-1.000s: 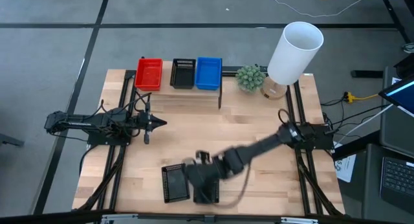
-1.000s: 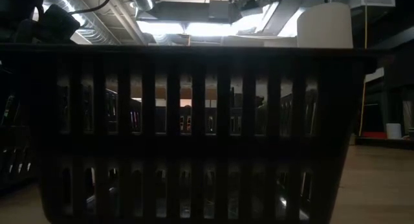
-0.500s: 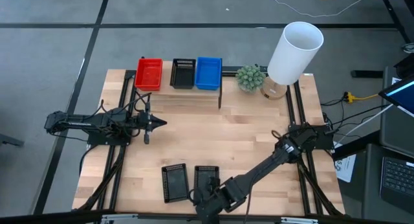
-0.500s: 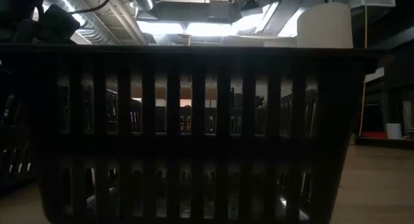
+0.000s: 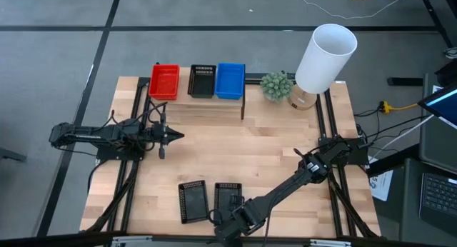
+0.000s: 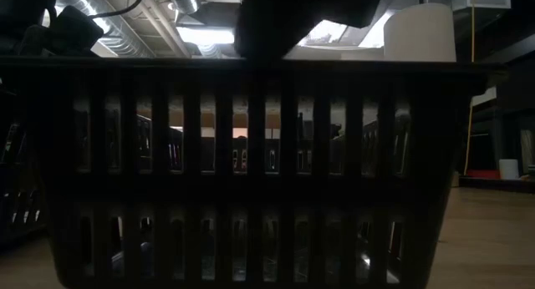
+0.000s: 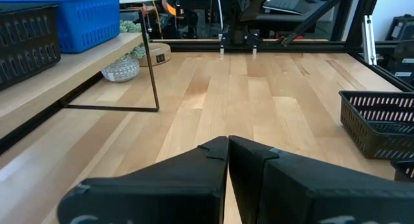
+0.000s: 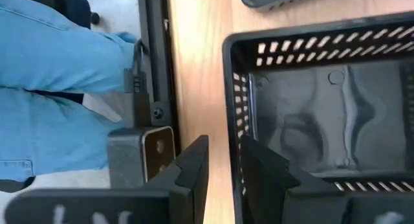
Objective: Stack baskets on shelf by color
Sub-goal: Stack the right black bin on top of the black bin on the shelf
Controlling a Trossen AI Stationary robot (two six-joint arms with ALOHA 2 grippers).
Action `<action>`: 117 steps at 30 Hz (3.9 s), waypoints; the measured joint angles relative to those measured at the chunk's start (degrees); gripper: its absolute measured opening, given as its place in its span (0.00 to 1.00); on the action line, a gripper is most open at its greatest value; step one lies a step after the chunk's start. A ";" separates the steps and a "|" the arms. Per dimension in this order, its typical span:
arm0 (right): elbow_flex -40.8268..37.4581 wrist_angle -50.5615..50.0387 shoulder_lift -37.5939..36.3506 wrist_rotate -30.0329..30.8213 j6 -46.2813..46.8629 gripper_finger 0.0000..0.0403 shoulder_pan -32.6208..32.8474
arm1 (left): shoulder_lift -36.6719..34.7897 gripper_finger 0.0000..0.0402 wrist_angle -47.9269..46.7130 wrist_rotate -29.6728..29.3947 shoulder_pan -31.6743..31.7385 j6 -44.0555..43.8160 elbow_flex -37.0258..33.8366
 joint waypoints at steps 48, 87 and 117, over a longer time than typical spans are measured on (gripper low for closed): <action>1.22 -14.59 -5.87 19.20 -7.51 0.00 -5.03 | 0.01 0.01 0.03 0.01 0.00 0.00 0.00; 1.33 18.67 -15.30 5.20 -51.74 0.00 -47.36 | 0.01 0.01 0.02 -0.23 0.02 0.00 0.00; 0.39 12.08 -15.30 3.71 -49.42 0.00 -49.65 | 0.01 0.01 0.02 -0.39 0.00 0.00 0.00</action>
